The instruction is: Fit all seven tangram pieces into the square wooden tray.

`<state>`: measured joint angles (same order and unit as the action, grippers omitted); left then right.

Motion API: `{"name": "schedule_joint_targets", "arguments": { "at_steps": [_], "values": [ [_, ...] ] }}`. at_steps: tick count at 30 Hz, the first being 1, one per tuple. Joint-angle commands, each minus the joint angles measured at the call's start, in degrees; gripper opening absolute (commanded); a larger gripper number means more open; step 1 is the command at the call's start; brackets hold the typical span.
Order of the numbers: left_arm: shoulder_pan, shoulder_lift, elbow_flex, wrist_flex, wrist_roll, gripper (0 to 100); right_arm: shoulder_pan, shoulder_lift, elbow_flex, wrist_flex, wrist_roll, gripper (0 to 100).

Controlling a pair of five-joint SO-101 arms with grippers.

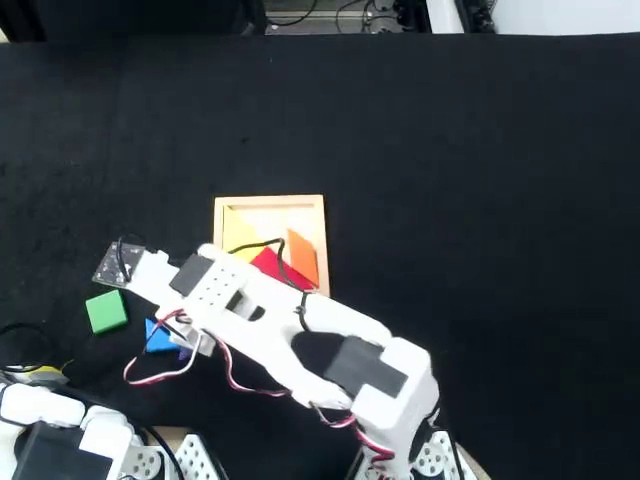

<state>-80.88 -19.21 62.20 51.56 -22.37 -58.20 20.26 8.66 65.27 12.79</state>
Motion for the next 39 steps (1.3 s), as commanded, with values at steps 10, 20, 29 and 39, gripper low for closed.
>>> {"name": "schedule_joint_targets", "arguments": {
  "at_steps": [10,20,29,39],
  "values": [
    [0.48,0.35,-0.13,0.00,-0.18,30,5.89,1.01,-25.27,15.74,6.86,8.1],
    [28.18,0.35,-25.54,18.73,-16.53,30,33.14,-20.26,-45.23,35.60,6.33,8.1],
    [65.89,0.26,-45.93,48.00,-12.57,30,53.10,-33.01,-11.47,23.47,6.59,8.1],
    [87.52,-0.44,-36.62,44.75,13.89,30,59.60,-48.22,37.58,-11.52,6.77,8.1]
  ]
}}
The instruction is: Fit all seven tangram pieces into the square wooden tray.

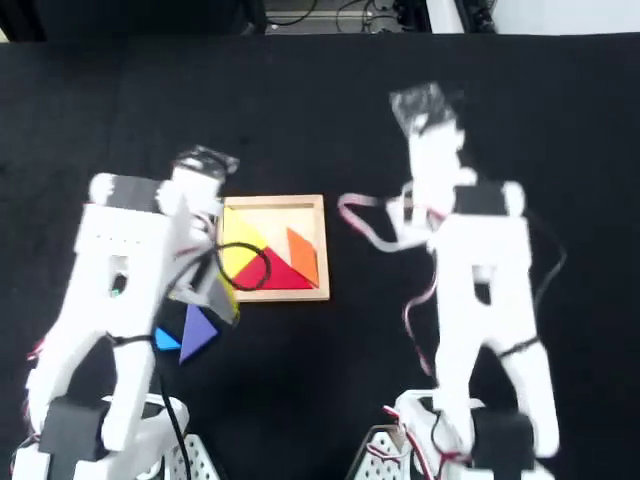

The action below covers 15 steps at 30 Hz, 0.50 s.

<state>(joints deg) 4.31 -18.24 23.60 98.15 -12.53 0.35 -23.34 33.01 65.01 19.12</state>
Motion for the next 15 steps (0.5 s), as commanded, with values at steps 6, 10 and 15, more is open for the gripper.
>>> {"name": "schedule_joint_targets", "arguments": {
  "at_steps": [6,10,15],
  "values": [
    [2.15,-11.96,13.05,-8.79,3.69,30,1.41,-7.87,26.24,-23.38,0.35,8.1],
    [-4.88,-17.41,18.15,-12.31,1.67,30,1.05,-6.99,26.77,-23.47,0.18,8.1],
    [-8.40,-15.38,24.31,-14.15,1.67,31,0.97,-3.47,25.89,-24.18,0.44,8.1]
  ]
}}
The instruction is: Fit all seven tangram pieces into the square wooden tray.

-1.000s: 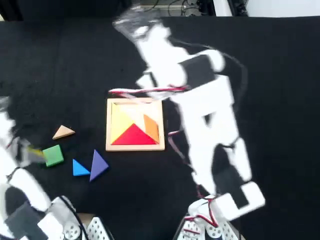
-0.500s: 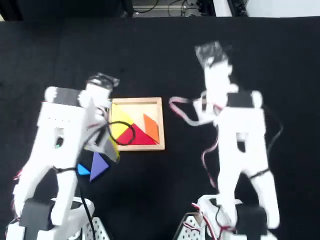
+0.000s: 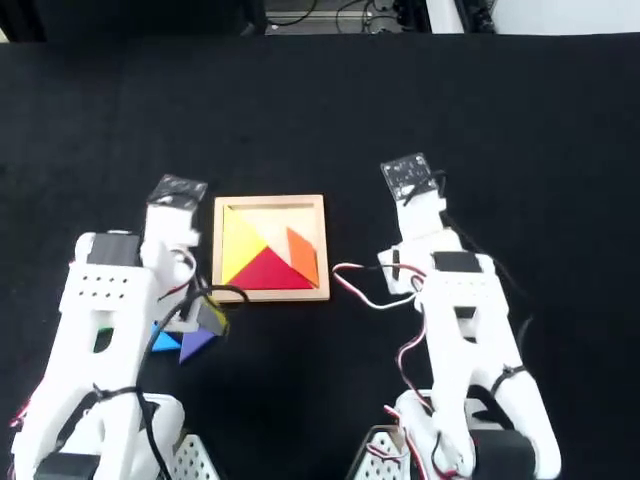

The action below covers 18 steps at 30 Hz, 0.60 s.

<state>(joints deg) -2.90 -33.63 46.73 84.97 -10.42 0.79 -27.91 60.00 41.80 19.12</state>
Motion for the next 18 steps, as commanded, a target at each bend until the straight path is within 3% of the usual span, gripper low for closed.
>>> {"name": "schedule_joint_targets", "arguments": {
  "at_steps": [1,8,18],
  "values": [
    [-1.10,0.44,1.19,-1.41,-0.18,31,0.53,1.89,-1.54,-1.58,0.44,8.1],
    [0.57,3.60,5.05,-11.34,0.44,31,0.70,7.69,-3.82,-2.20,0.53,8.1],
    [2.15,9.67,5.58,-11.78,4.04,31,0.62,9.98,-4.70,-2.37,0.53,8.1]
  ]
}}
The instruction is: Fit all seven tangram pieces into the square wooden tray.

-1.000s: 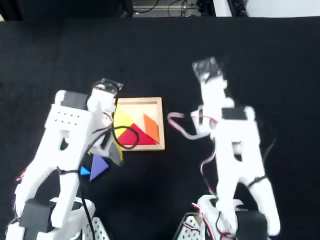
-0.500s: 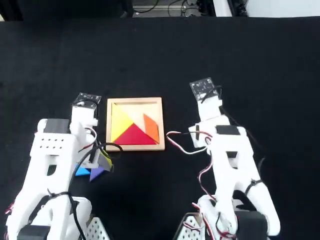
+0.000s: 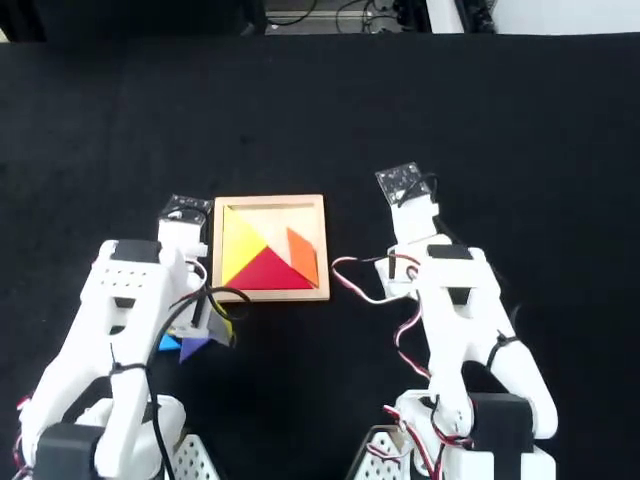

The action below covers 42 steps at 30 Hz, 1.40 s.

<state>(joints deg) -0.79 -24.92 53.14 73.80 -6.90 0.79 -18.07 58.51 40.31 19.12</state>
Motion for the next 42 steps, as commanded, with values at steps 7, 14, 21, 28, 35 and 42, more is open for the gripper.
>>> {"name": "schedule_joint_targets", "arguments": {
  "at_steps": [7,14,21,28,35,42],
  "values": [
    [0.40,7.21,-0.31,-7.03,0.88,30,0.79,0.13,-3.21,-0.88,0.53,8.1],
    [-0.04,12.66,-0.40,-7.38,0.44,30,0.70,0.40,-3.21,-0.97,0.62,8.1],
    [-0.13,14.15,-1.10,-10.11,0.79,30,0.79,0.40,-3.21,-0.97,0.62,8.1],
    [-0.04,14.33,-0.92,-14.95,2.99,30,0.62,0.40,-3.21,-0.97,0.62,8.1],
    [-0.04,14.59,-0.84,-15.03,4.92,30,0.62,0.40,-3.21,-0.97,0.62,8.1],
    [-0.04,14.59,-1.01,-15.03,5.01,23,0.62,0.40,-3.21,-0.97,0.62,8.1]
  ]
}}
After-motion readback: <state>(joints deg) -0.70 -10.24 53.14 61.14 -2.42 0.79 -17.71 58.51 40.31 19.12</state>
